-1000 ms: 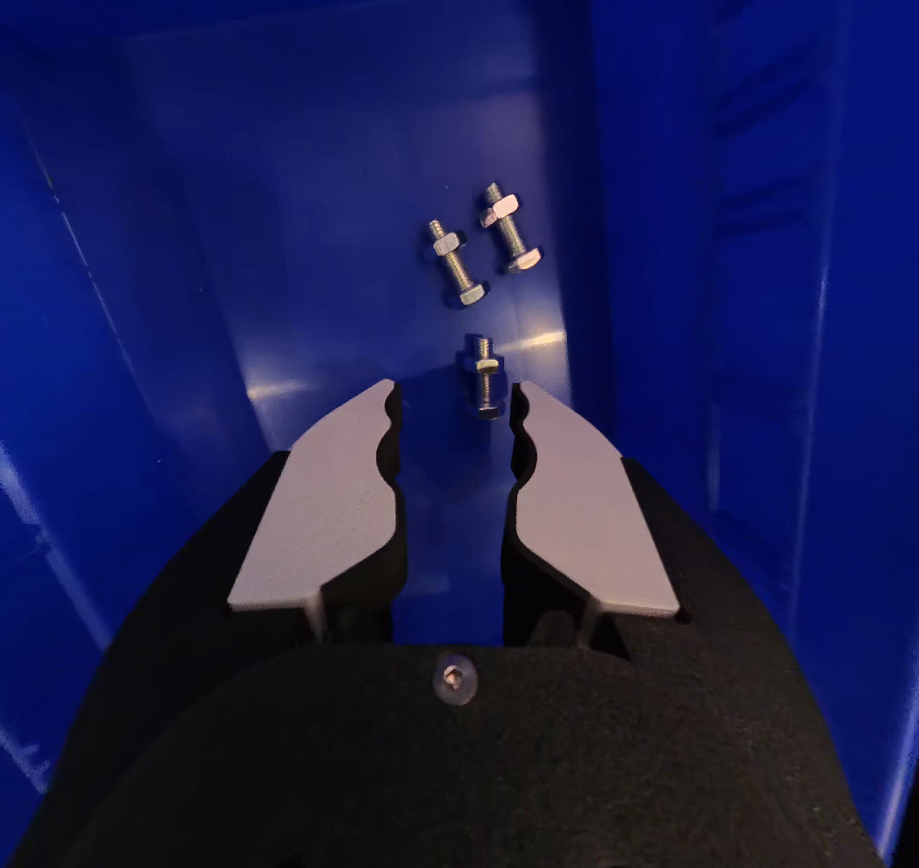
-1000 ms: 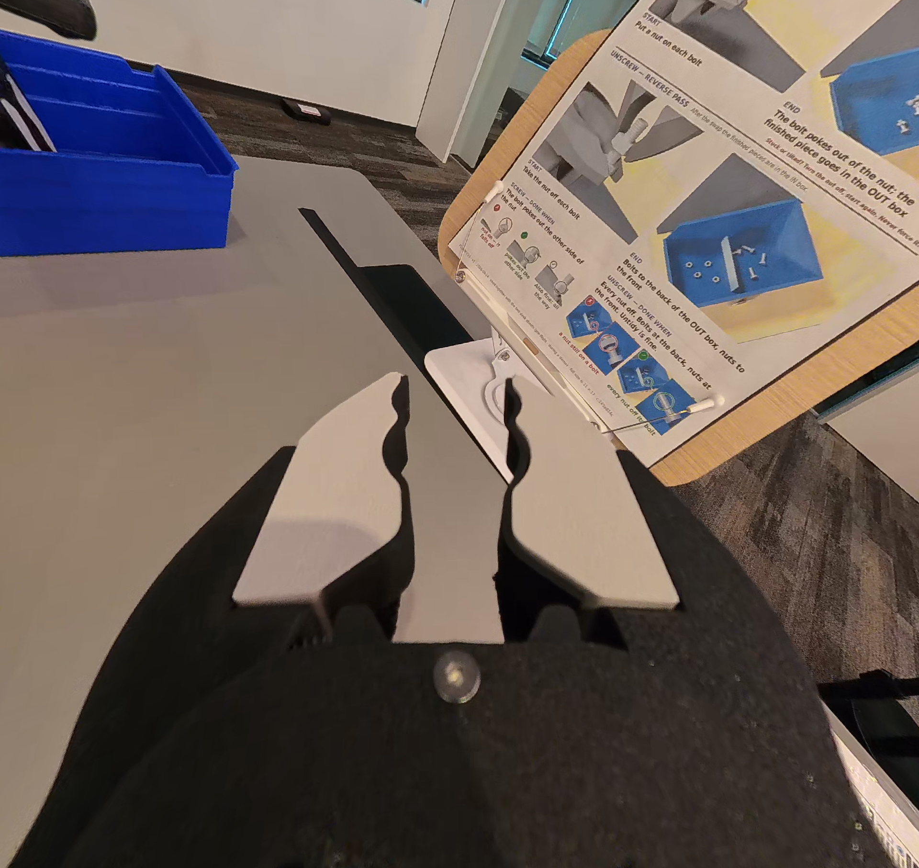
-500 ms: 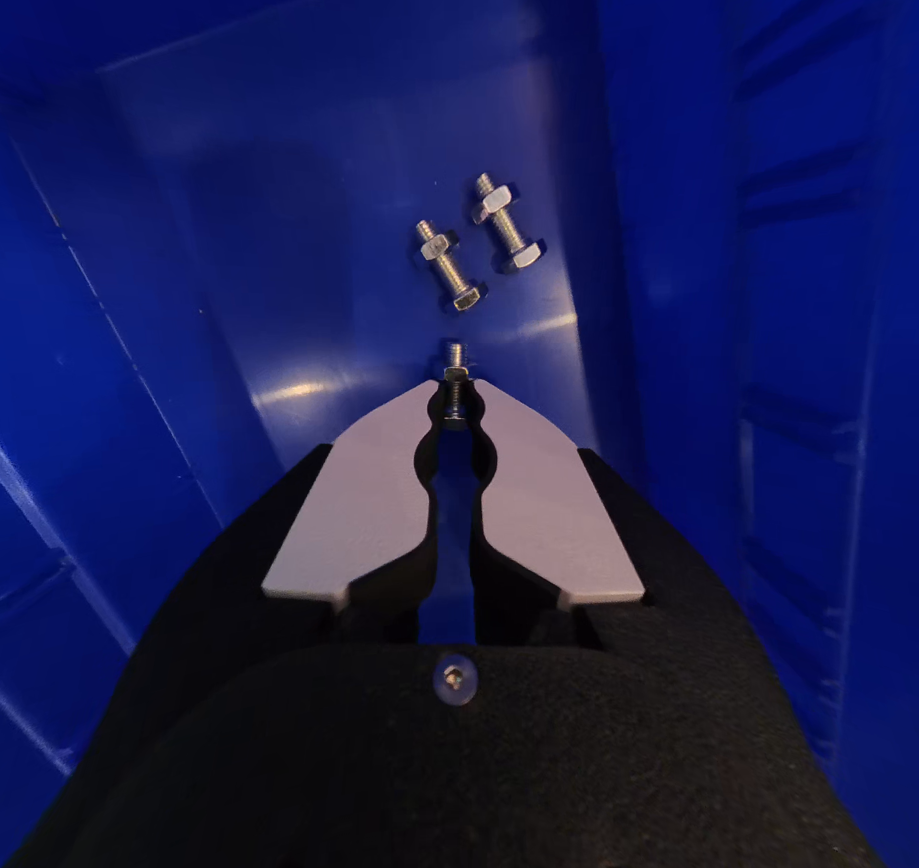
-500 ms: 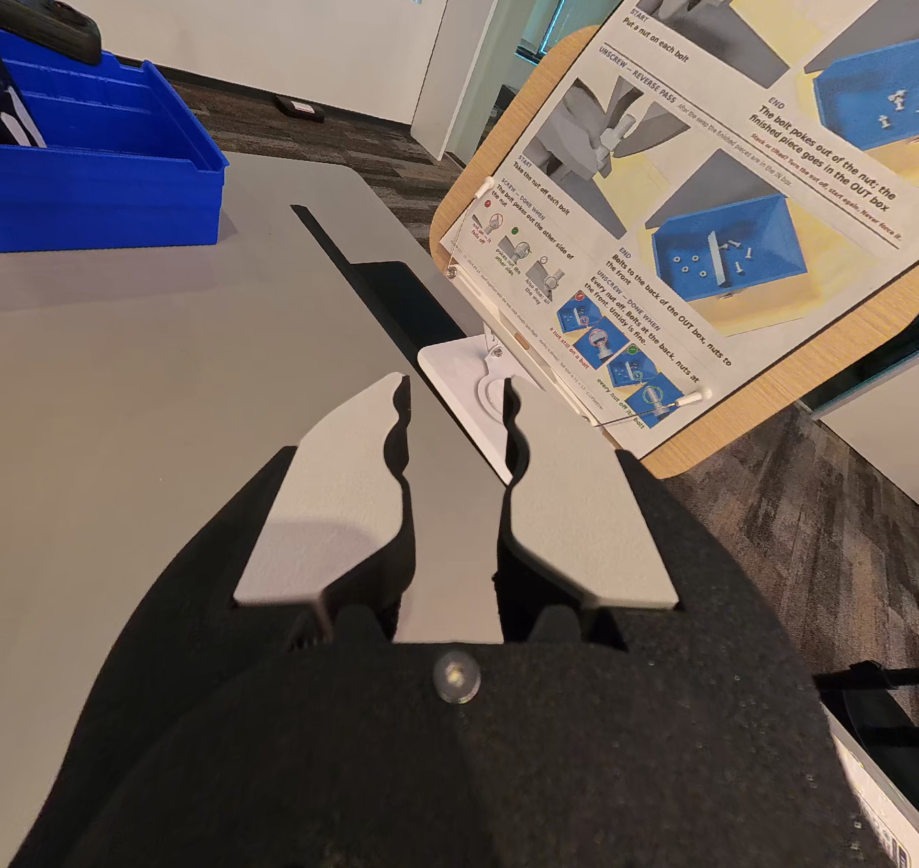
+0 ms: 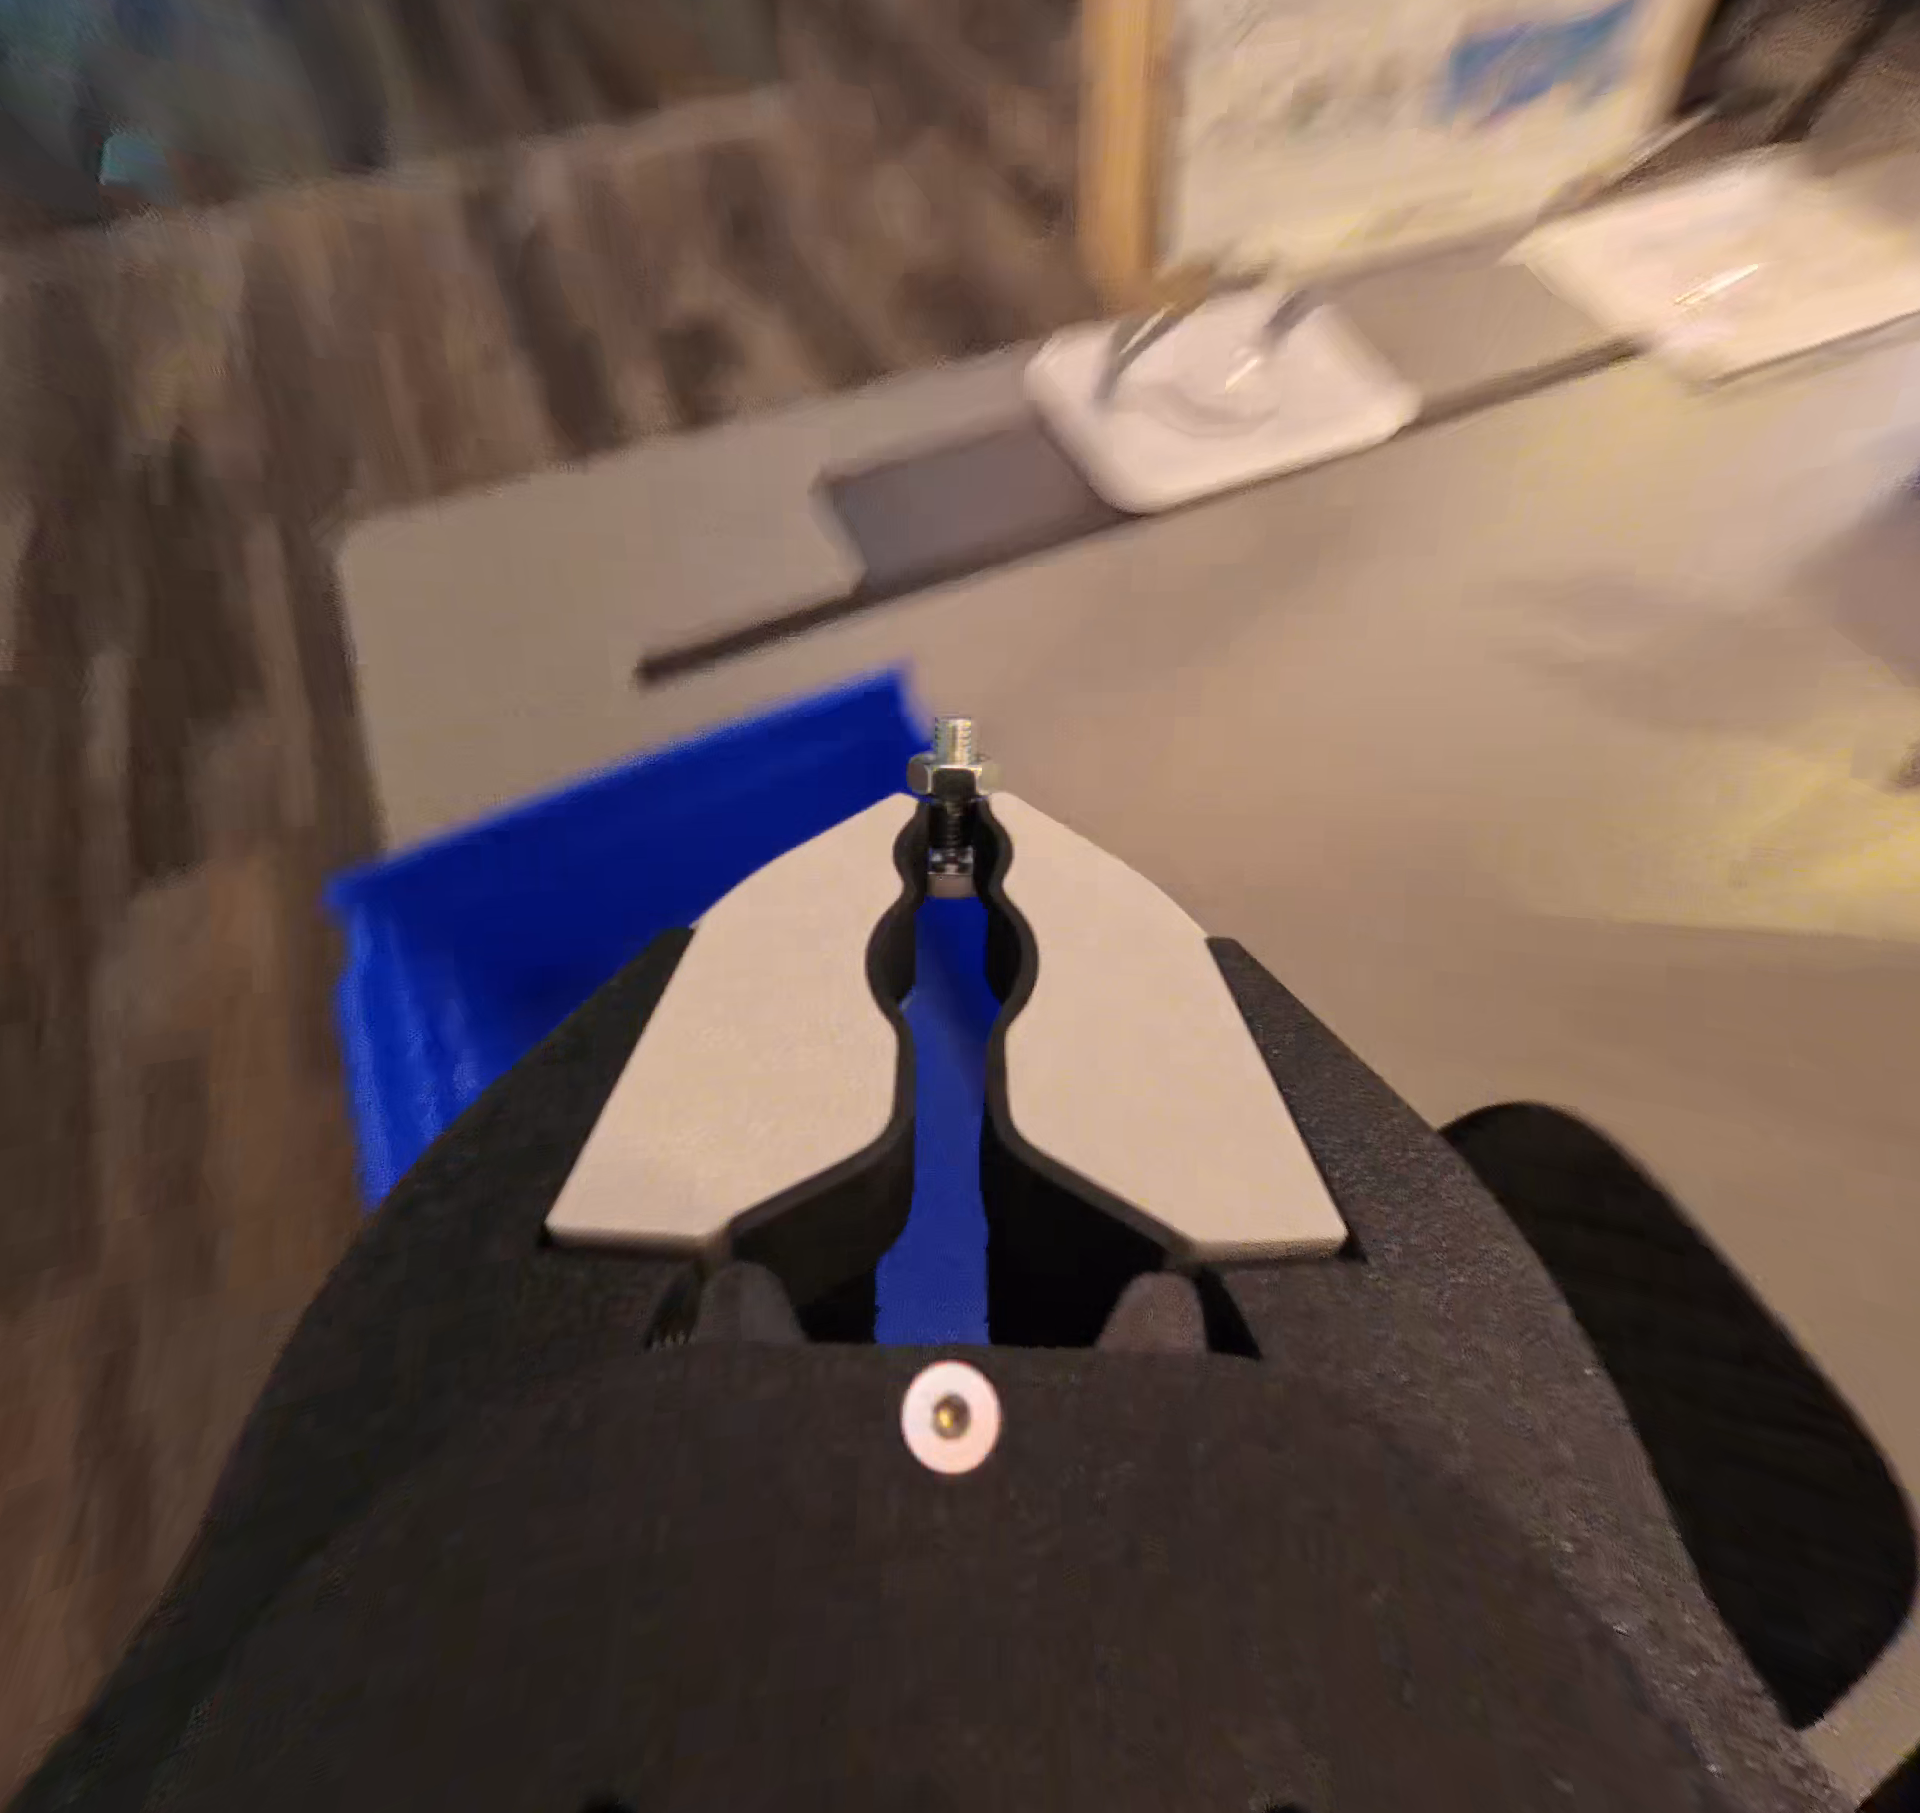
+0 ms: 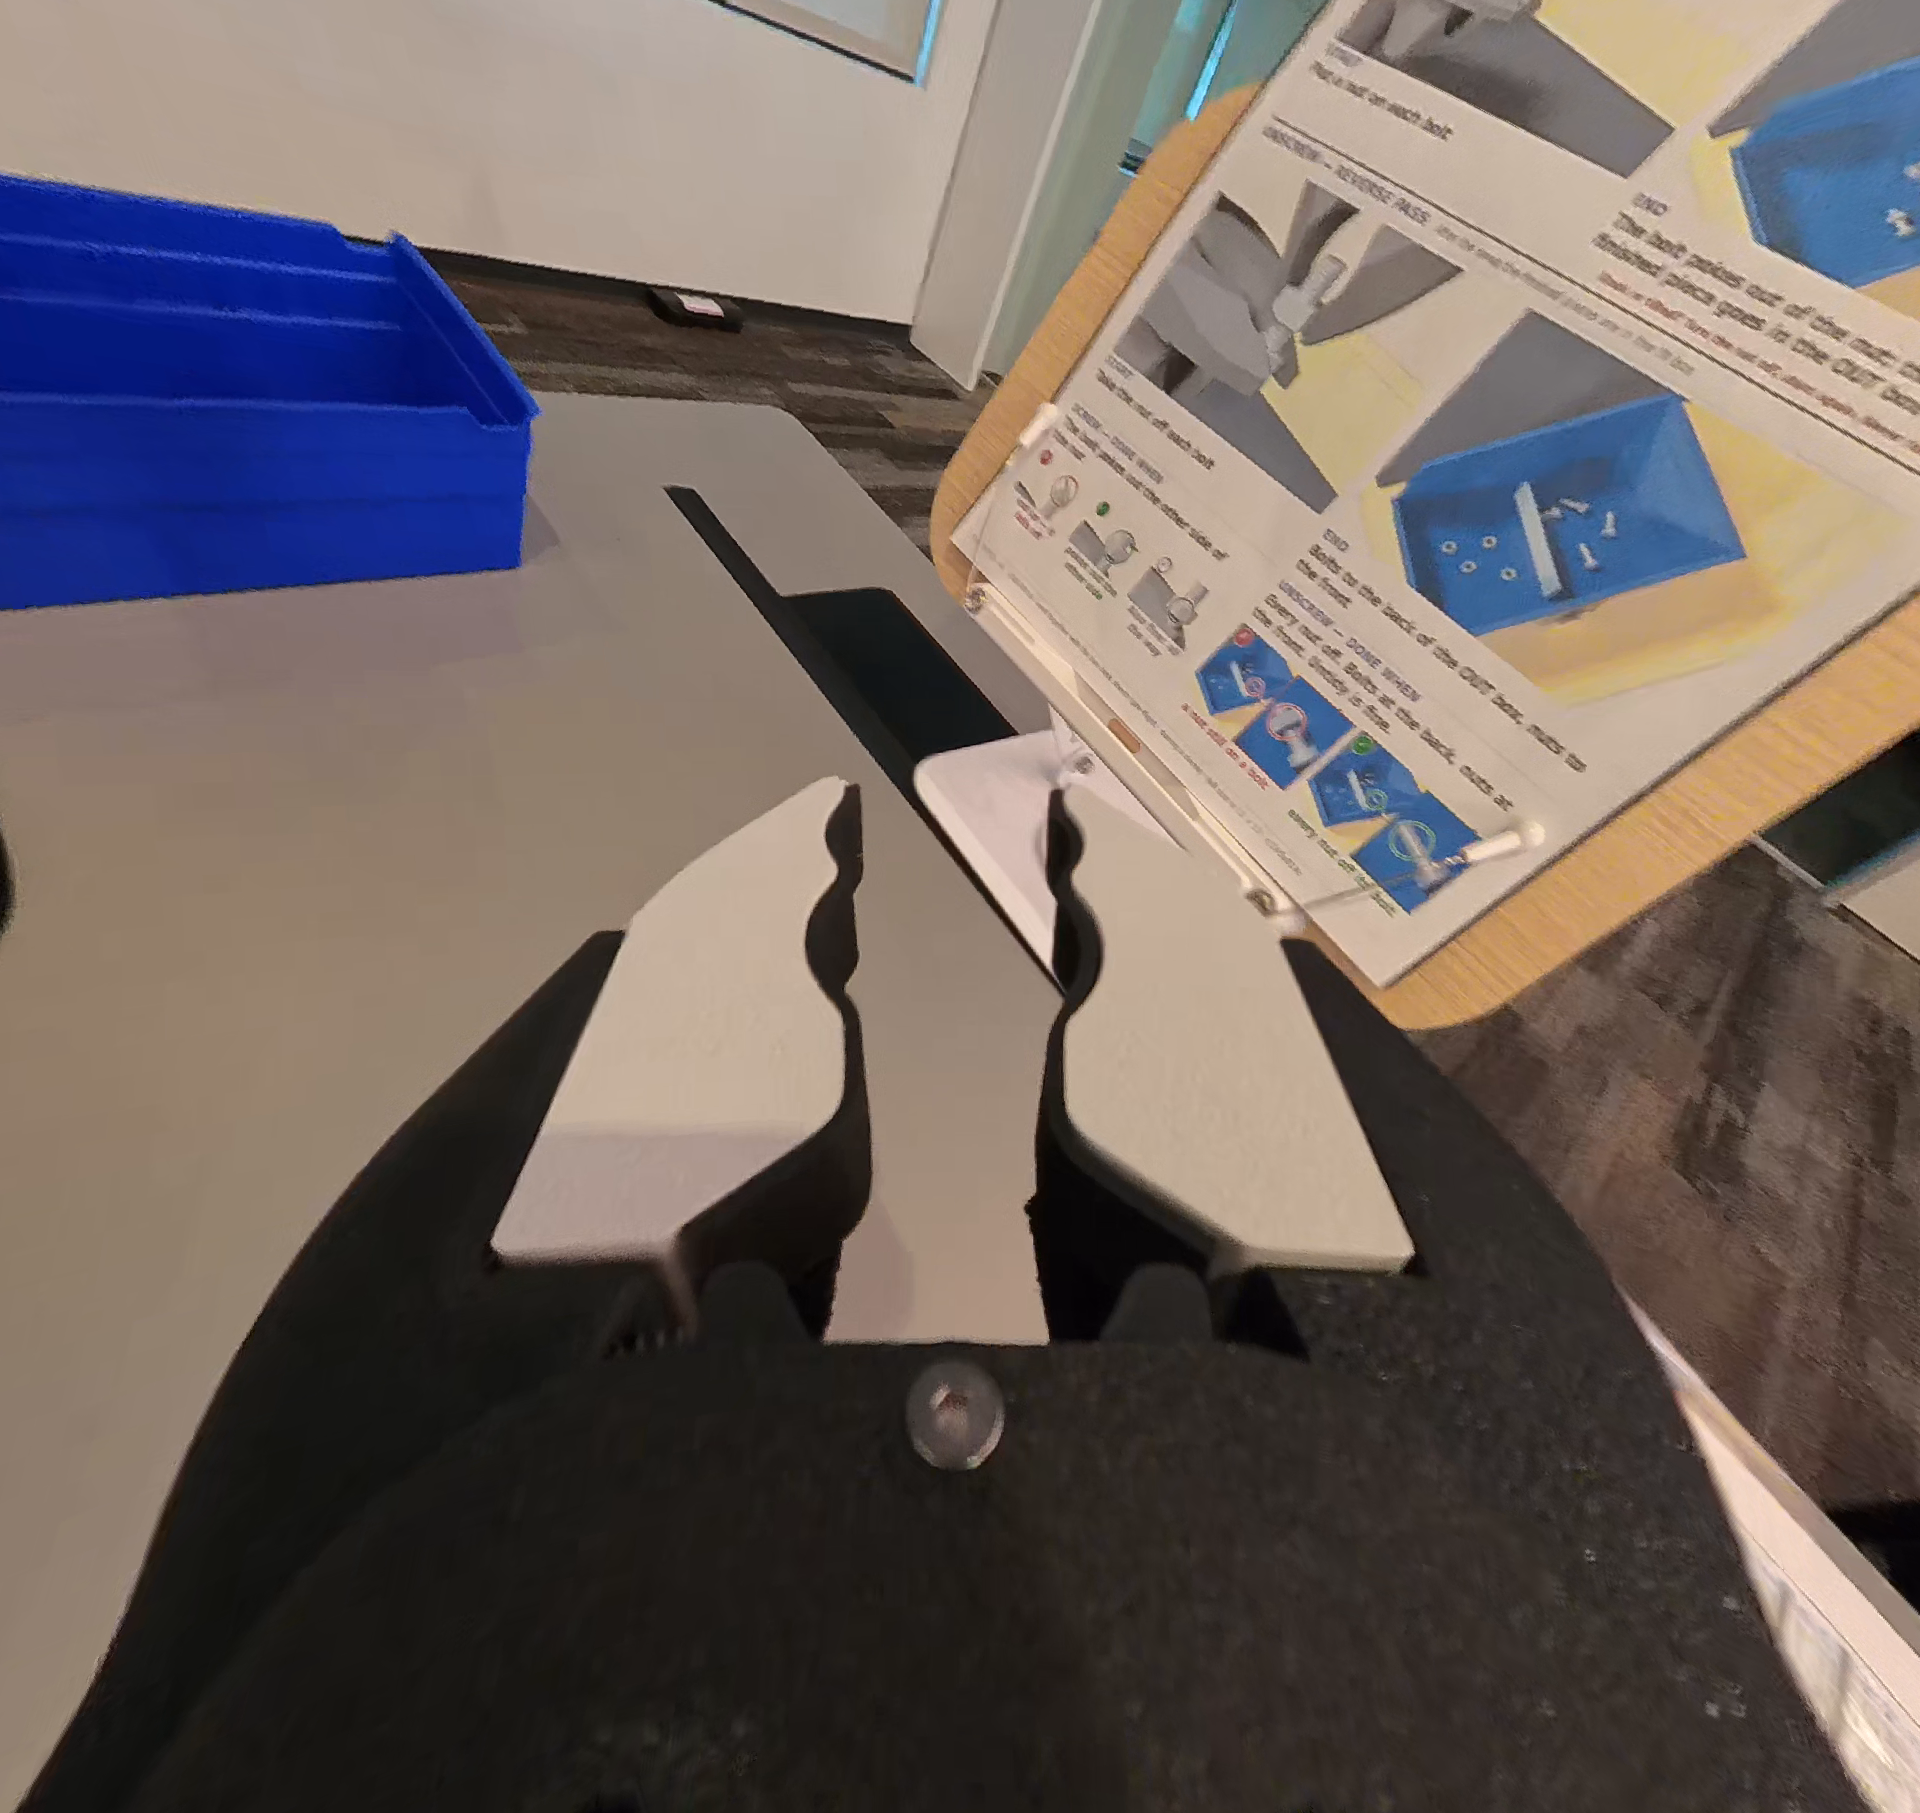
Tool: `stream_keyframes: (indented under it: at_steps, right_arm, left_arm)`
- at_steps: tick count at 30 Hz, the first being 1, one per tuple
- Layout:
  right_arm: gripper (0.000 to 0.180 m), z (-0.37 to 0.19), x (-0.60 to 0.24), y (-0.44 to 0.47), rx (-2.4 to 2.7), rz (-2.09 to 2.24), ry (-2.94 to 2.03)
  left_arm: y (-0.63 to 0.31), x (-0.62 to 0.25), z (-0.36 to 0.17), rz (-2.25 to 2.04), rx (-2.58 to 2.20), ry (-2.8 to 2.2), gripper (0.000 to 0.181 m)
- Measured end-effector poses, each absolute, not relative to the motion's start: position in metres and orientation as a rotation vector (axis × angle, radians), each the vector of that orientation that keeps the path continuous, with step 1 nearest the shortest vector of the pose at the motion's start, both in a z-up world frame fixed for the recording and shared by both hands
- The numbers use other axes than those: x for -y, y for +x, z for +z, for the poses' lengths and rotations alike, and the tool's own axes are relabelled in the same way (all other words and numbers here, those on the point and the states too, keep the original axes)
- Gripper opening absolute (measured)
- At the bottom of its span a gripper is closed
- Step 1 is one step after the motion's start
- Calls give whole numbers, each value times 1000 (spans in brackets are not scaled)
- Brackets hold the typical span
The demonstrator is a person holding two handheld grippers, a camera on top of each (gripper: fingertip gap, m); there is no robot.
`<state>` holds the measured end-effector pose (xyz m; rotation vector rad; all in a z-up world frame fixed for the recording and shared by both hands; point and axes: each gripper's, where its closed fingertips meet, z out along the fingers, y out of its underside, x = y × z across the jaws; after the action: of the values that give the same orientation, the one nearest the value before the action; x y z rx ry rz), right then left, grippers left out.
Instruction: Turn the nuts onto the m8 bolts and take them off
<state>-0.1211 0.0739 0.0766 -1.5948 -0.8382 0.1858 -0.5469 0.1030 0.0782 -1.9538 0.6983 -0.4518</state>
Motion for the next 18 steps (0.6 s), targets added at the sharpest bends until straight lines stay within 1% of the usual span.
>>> stream_keyframes:
  at_steps: [3,5,9,12,18]
  right_arm:
    - [33,84,-63,-138,887,262,-1542]
    - [32,95,-48,-152,930,330,-1480]
    - [28,135,-3,-177,979,534,-1277]
    - [21,164,32,-182,981,706,-1140]
    - [19,184,55,-169,944,843,-1085]
  left_arm:
    - [-471,-63,135,-688,-825,-1660,7]
    - [-418,-34,152,-837,-913,-1508,7]
    - [-321,9,159,-1040,-1058,-1319,7]
    - [-262,35,158,-1208,-1162,-1232,7]
    - [-199,51,155,-1363,-1235,-1134,7]
